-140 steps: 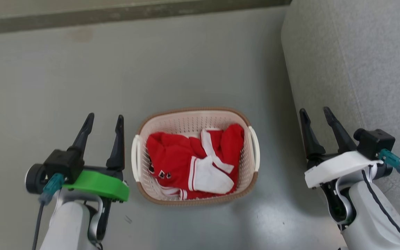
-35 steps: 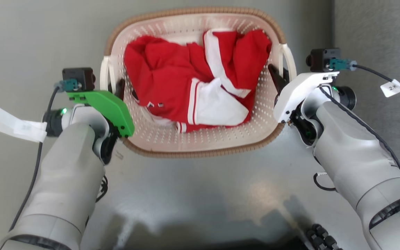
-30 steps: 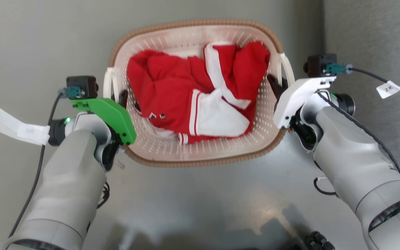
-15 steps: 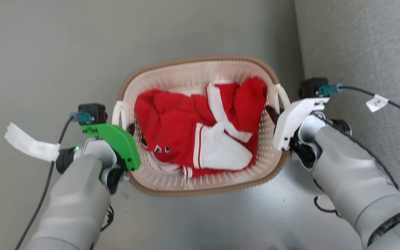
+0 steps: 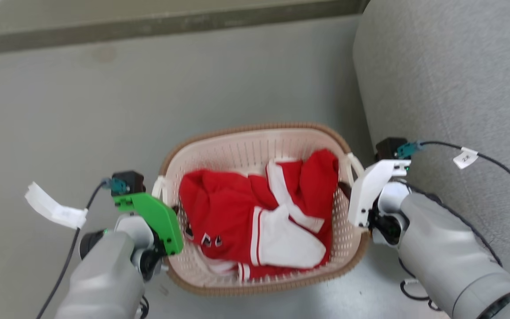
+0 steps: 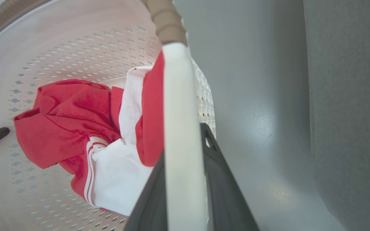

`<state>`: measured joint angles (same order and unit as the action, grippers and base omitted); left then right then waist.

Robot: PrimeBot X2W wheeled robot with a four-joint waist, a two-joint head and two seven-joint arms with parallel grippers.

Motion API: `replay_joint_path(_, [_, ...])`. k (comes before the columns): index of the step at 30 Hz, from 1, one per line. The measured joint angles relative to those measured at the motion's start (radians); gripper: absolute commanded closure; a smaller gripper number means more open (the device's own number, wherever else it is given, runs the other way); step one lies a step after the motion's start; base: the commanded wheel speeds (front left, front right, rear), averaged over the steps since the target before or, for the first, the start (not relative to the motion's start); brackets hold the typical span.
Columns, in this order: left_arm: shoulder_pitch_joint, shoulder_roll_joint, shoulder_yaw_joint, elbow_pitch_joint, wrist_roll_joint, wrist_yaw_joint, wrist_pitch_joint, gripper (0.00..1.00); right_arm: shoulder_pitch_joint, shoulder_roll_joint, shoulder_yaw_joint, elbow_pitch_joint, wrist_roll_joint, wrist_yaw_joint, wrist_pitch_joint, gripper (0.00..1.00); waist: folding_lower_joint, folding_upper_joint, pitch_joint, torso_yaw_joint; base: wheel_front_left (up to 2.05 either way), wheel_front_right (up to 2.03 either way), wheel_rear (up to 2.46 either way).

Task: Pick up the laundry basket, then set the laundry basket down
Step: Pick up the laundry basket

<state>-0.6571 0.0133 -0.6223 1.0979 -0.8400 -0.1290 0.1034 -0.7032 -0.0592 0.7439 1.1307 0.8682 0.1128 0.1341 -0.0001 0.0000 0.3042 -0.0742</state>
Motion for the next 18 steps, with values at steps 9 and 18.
replay_joint_path(9, [0.086,-0.002,-0.035,0.014,-0.032,0.0,0.046,1.0,0.078,0.003,0.029,0.009,0.036,0.0,0.063,1.0,0.0,0.0,-0.128,-0.011,0.0,0.0,0.0])
replay_joint_path(18, [0.135,-0.002,-0.057,0.018,-0.073,0.0,0.074,1.0,0.127,0.005,0.045,0.014,0.051,-0.001,0.091,1.0,0.0,0.0,-0.221,-0.015,0.0,0.0,0.0])
